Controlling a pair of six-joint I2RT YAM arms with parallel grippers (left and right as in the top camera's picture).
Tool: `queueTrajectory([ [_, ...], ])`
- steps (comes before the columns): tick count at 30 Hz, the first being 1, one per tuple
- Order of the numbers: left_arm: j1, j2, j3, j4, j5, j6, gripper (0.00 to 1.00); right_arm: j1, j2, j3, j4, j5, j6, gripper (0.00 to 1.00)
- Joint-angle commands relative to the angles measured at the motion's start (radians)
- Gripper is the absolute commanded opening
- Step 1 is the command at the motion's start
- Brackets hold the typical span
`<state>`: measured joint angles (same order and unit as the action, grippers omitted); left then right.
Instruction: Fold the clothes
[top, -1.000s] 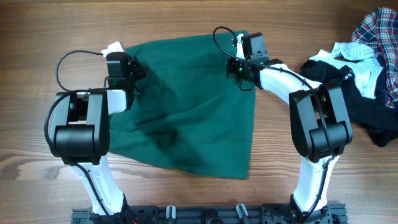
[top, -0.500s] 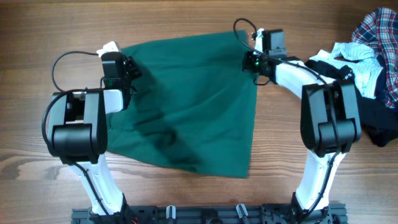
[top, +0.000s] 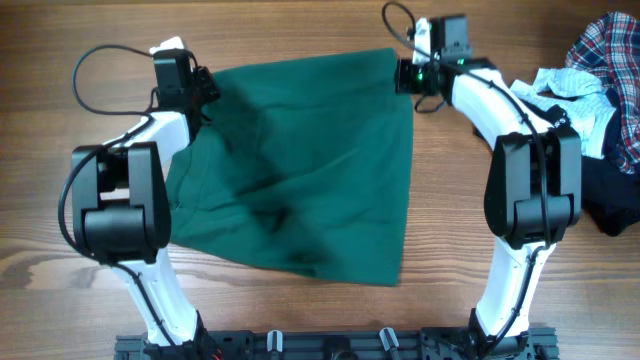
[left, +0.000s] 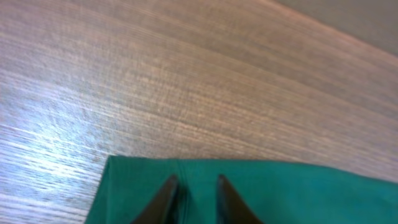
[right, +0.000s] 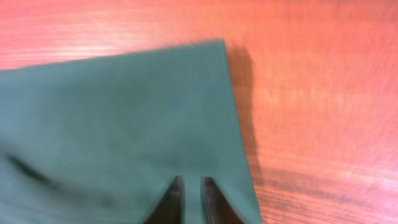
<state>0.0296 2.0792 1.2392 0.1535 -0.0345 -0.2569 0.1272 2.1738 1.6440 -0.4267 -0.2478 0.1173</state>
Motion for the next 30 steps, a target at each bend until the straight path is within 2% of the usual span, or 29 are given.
queueTrajectory([
  [1, 0.007, -0.106, 0.033, -0.009, -0.016, 0.071, 0.29, -0.002, -0.008, 0.109, -0.046, -0.071, -0.040, 0.44],
  [4, 0.008, -0.117, 0.033, 0.011, -0.016, 0.072, 0.36, -0.002, -0.008, 0.123, -0.029, -0.075, -0.063, 0.63],
  [7, 0.010, -0.114, 0.033, 0.013, -0.013, 0.071, 0.49, -0.003, -0.005, 0.123, -0.008, -0.055, -0.087, 0.75],
  [9, 0.019, -0.112, 0.035, -0.012, 0.041, 0.071, 0.53, -0.004, -0.005, 0.123, -0.003, -0.053, -0.088, 0.82],
  [15, 0.034, -0.112, 0.210, -0.362, 0.084, 0.041, 0.63, -0.003, -0.005, 0.206, -0.113, -0.069, -0.089, 0.89],
  [18, 0.034, -0.112, 0.377, -0.582, 0.098, 0.041, 0.68, -0.003, -0.005, 0.299, -0.200, -0.068, -0.092, 0.90],
  [21, 0.035, -0.112, 0.518, -0.730, 0.098, 0.041, 0.70, -0.004, -0.005, 0.372, -0.248, -0.067, -0.100, 0.92],
  [24, 0.039, -0.112, 0.604, -0.821, 0.103, 0.041, 0.73, -0.005, -0.005, 0.398, -0.255, -0.068, -0.104, 0.93],
  [30, 0.094, -0.087, 0.631, -0.903, 0.269, 0.032, 0.77, -0.008, 0.021, 0.398, -0.216, -0.064, -0.124, 0.93],
])
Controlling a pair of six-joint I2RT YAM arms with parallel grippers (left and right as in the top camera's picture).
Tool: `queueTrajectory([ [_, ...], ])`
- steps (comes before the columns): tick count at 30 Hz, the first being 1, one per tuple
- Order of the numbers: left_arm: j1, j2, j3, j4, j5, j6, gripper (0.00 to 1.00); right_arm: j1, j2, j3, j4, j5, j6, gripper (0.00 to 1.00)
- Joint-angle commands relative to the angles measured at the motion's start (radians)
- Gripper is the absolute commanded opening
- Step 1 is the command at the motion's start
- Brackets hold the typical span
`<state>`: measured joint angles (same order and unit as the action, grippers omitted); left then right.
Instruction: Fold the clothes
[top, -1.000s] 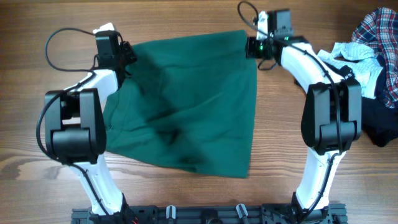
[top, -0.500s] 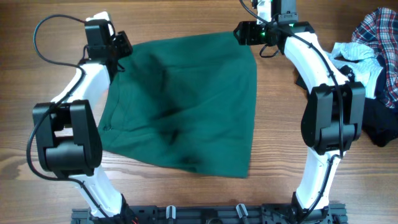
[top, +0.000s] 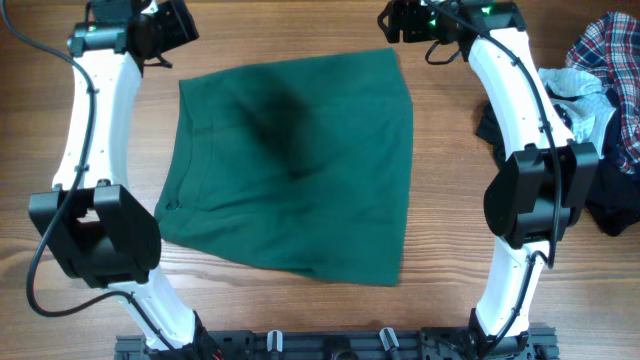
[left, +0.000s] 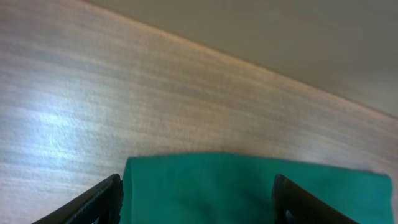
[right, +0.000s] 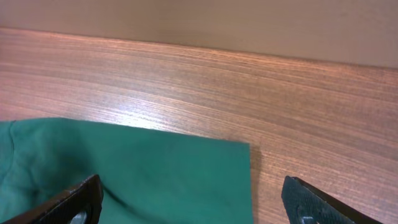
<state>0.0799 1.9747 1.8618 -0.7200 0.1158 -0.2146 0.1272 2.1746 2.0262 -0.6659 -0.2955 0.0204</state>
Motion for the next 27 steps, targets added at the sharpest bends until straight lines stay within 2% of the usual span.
queueTrajectory([
  [1, 0.052, 0.031, 0.008, -0.037, 0.145, -0.010, 0.77, -0.008, 0.031, 0.016, 0.032, -0.017, -0.037, 0.93],
  [15, 0.073, 0.249, 0.008, 0.022, 0.177, -0.009, 0.82, -0.008, 0.211, 0.016, 0.146, -0.016, -0.046, 0.92],
  [21, 0.073, 0.323, 0.008, 0.051, 0.196, -0.010, 0.84, -0.008, 0.253, 0.016, 0.201, -0.016, -0.034, 0.86],
  [27, 0.073, 0.374, 0.008, 0.063, 0.199, -0.010, 0.84, -0.008, 0.290, 0.016, 0.216, -0.016, -0.018, 0.85],
])
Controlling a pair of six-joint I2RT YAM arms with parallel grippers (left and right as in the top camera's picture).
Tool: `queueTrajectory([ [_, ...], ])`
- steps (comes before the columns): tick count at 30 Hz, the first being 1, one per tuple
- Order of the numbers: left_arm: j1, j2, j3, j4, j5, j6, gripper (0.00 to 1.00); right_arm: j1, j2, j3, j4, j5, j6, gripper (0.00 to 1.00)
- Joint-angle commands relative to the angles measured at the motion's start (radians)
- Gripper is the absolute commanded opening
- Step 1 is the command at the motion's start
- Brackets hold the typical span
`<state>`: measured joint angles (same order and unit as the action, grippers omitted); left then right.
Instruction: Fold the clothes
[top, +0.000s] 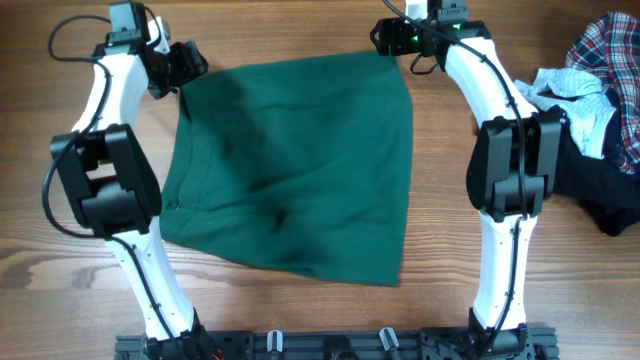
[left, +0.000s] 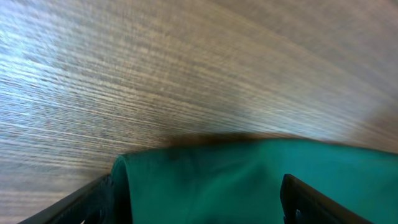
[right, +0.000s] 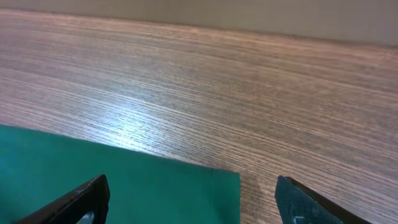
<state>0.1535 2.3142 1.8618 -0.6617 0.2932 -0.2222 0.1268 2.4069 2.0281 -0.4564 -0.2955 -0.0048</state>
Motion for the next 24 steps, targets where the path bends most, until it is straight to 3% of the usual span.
queueTrajectory([
  [1, -0.001, 0.039, 0.008, 0.005, 0.021, -0.002, 0.84, -0.008, 0.061, 0.013, 0.008, -0.016, 0.007, 0.85],
  [8, -0.001, 0.039, 0.008, 0.014, 0.021, -0.002, 0.84, -0.008, 0.089, 0.013, 0.007, -0.017, 0.033, 0.84],
  [16, -0.008, 0.040, 0.007, 0.012, 0.021, -0.001, 0.85, -0.008, 0.108, 0.012, -0.040, -0.020, 0.034, 0.66],
  [24, -0.017, 0.043, 0.007, 0.024, 0.021, -0.001, 0.85, -0.008, 0.120, 0.012, -0.049, -0.020, 0.034, 0.65],
])
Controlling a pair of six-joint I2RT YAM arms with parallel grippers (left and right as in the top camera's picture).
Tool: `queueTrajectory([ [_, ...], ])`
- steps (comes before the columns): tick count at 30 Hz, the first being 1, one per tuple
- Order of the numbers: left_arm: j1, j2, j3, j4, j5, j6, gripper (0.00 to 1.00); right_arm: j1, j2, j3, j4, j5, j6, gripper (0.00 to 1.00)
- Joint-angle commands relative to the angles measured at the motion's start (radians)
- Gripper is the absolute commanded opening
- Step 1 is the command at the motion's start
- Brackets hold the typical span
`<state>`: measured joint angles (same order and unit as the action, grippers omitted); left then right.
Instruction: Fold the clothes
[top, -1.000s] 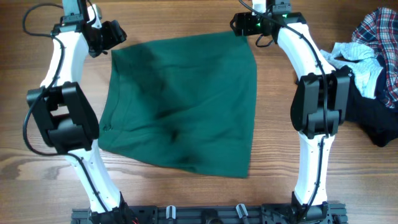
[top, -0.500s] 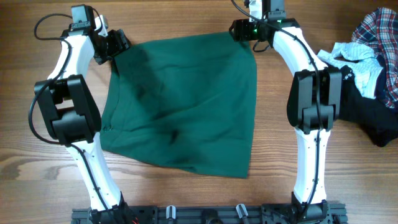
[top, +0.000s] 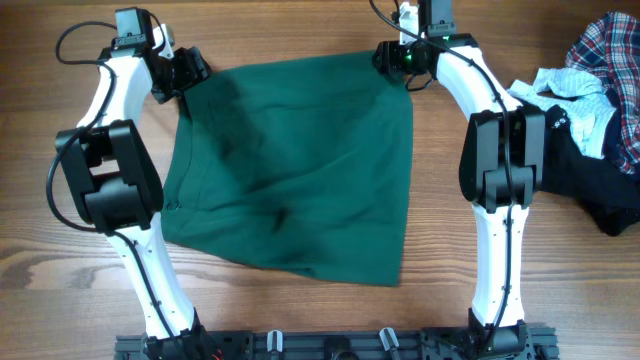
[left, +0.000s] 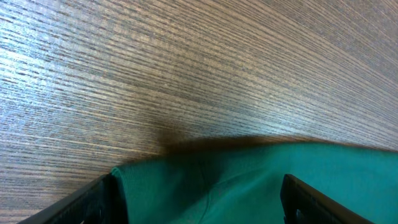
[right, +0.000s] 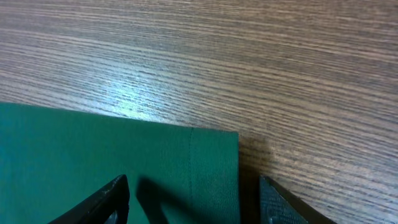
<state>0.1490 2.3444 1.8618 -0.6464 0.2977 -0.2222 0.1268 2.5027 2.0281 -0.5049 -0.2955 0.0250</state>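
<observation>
A dark green garment (top: 300, 160) lies spread flat on the wooden table. My left gripper (top: 190, 68) stands open at its far left corner; in the left wrist view the fingers (left: 102, 202) straddle that corner of green cloth (left: 205, 186). At the far right corner sits my right gripper (top: 392, 58), also open. Its fingers (right: 112, 199) stand on either side of the hemmed corner (right: 205, 168) in the right wrist view.
A heap of other clothes (top: 590, 110), plaid, white and dark, lies at the right edge of the table. Bare wood (top: 300, 25) runs along the far side beyond the garment. The arm bases stand at the near edge.
Both grippers have come lower and closer onto the garment's far corners, still open. The right wrist view now shows the hemmed corner larger between the fingers.
First both grippers were shut on the garment's far corners, the cloth slightly bunched. Then they were open and raised beyond the far edge, the garment lying flat. After that they stood open near the far corners, and now straddle them.
</observation>
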Motion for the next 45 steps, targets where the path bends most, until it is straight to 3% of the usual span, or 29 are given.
queueTrajectory([
  [1, -0.014, 0.013, 0.007, 0.012, 0.016, -0.001, 0.85, -0.008, 0.024, 0.012, 0.000, -0.020, 0.004, 0.65],
  [11, -0.046, 0.043, 0.007, 0.040, 0.016, -0.002, 0.83, -0.008, 0.024, 0.012, 0.003, -0.020, 0.004, 0.65],
  [17, -0.046, 0.074, 0.006, 0.029, 0.016, -0.002, 0.70, -0.008, 0.026, 0.011, -0.008, -0.020, 0.003, 0.60],
  [20, -0.046, 0.074, 0.006, 0.030, 0.016, -0.001, 0.69, -0.008, 0.026, -0.005, 0.006, -0.020, 0.004, 0.60],
  [25, -0.046, 0.074, 0.006, 0.010, -0.026, -0.001, 0.50, -0.008, 0.026, -0.025, 0.024, -0.020, 0.003, 0.59],
  [27, -0.046, 0.074, 0.006, 0.006, -0.029, -0.001, 0.36, -0.007, 0.027, -0.025, 0.026, -0.021, 0.004, 0.51],
  [31, -0.046, 0.074, 0.006, 0.007, -0.029, -0.002, 0.04, -0.006, 0.027, -0.025, 0.041, -0.021, 0.005, 0.18],
  [32, -0.046, 0.074, 0.006, 0.007, -0.029, -0.002, 0.04, -0.006, 0.027, -0.025, 0.041, -0.021, 0.005, 0.10],
  [34, -0.046, 0.074, 0.006, 0.007, -0.029, -0.002, 0.04, -0.006, 0.026, -0.025, 0.039, -0.021, 0.013, 0.05],
  [45, -0.046, -0.014, 0.007, -0.004, -0.139, 0.006, 0.04, -0.009, -0.052, -0.011, -0.029, 0.040, 0.019, 0.04],
])
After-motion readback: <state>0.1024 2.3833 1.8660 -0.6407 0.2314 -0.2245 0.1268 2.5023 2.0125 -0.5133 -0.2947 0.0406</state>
